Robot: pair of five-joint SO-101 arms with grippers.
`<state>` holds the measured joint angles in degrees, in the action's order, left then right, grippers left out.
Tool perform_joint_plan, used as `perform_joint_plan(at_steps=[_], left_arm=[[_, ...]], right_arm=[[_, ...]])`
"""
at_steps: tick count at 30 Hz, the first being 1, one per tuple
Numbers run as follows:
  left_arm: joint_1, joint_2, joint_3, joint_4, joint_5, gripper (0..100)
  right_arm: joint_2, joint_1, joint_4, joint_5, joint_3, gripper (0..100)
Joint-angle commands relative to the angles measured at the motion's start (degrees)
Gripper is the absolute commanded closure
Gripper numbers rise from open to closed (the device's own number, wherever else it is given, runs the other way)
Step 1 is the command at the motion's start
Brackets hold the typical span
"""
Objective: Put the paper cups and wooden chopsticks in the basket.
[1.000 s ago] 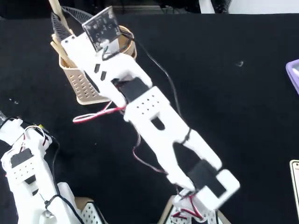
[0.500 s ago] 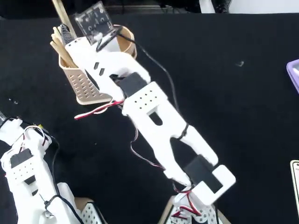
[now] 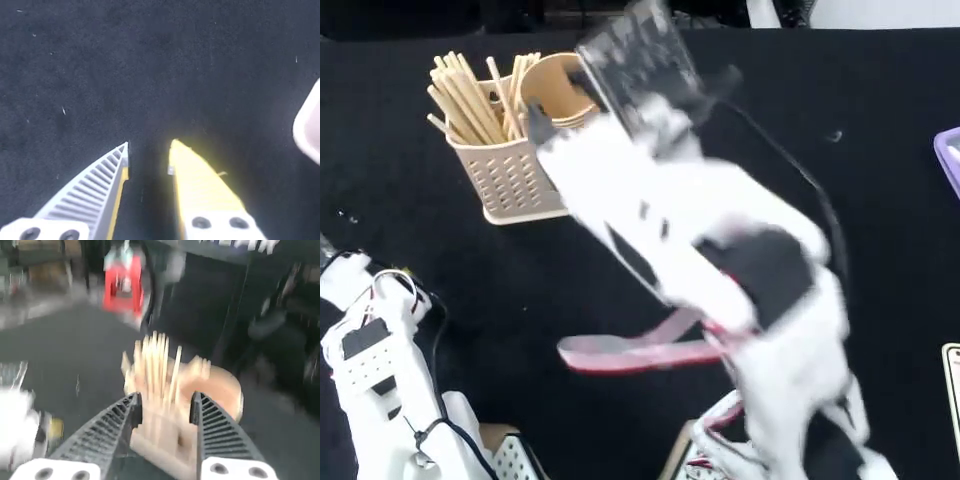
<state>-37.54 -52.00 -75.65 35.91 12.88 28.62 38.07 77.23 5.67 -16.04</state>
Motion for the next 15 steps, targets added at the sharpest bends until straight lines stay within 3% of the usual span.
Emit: perform_joint_plan(at_steps=[1, 5, 9, 15], left_arm=[[2.4, -2.6, 4.3, 5.5, -2.5, 98], [7.3, -9.8, 4.9, 11.5, -6.0, 97], [12.3, -20.8, 2.8, 15.8, -13.1, 97], [13.4, -39.7, -4.7, 18.2, -18.5, 97]], right_arm=[[8.0, -3.6, 10.7, -1.3, 10.2, 83.6], [16.7, -10.6, 4.5, -7.6, 29.0, 99.2], [27.0, -19.0, -7.2, -7.6, 48.7, 97.6], [43.4, -30.0, -18.9, -6.2, 72.7, 98.4]])
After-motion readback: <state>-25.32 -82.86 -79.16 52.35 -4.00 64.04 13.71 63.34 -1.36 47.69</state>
